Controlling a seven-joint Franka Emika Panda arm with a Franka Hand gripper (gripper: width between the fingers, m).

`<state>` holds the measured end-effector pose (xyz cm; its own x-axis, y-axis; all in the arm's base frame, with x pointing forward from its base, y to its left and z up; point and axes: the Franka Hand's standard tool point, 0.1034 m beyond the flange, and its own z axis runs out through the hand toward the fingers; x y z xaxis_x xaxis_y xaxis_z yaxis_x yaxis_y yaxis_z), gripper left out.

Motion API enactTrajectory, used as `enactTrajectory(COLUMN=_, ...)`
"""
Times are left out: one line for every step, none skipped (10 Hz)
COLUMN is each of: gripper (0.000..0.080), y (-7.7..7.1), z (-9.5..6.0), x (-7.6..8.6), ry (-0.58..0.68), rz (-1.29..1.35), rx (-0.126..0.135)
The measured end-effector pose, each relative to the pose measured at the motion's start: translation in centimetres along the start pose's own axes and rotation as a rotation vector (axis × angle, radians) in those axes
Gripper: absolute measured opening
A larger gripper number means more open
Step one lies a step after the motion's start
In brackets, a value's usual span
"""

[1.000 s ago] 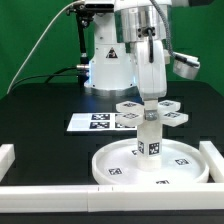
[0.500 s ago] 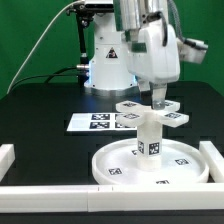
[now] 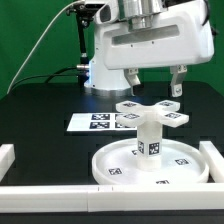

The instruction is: Assemble round table

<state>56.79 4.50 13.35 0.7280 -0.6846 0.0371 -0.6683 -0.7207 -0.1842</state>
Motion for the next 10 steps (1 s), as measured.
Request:
enactTrajectory(gripper=0.0649, y=-0.3, z=0.1, x=-0.4, ry=0.001, rz=-0.149, rx=-0.009)
enactTrajectory(gripper=0.0649, y=-0.6, z=0.2, x=-0.8, ry=0.003, rz=-0.275, rx=-0.021)
enactTrajectory(gripper=0.0649, y=-0.3, z=0.2, x=-0.5, ry=0.004, rz=-0.312, rx=-0.022)
enactTrajectory(gripper=0.0649, y=-0.2, z=0.2, x=-0.4, ry=0.004, rz=-0.364, rx=-0.024)
enactTrajectory(gripper=0.0649, y=-0.1, z=0.3, x=-0.4, ry=-0.006, rz=-0.482, rx=-0.036)
enactTrajectory(gripper=0.0649, y=0.4, z=0.5, x=-0.2, ry=-0.035, rz=-0.603, rx=-0.065)
enactTrajectory(gripper=0.0649, y=0.8, z=0.5, x=0.2, ry=-0.041, rz=-0.654, rx=-0.069)
enactTrajectory(gripper=0.0649, y=0.7, z=0.5, x=0.3, ry=-0.039, rz=-0.679, rx=-0.070)
enactTrajectory(gripper=0.0649, y=0.7, z=0.6, x=0.2, ry=-0.039, rz=-0.671, rx=-0.071)
enactTrajectory(gripper=0.0649, y=0.8, z=0.6, x=0.2, ry=-0.040, rz=-0.671, rx=-0.071)
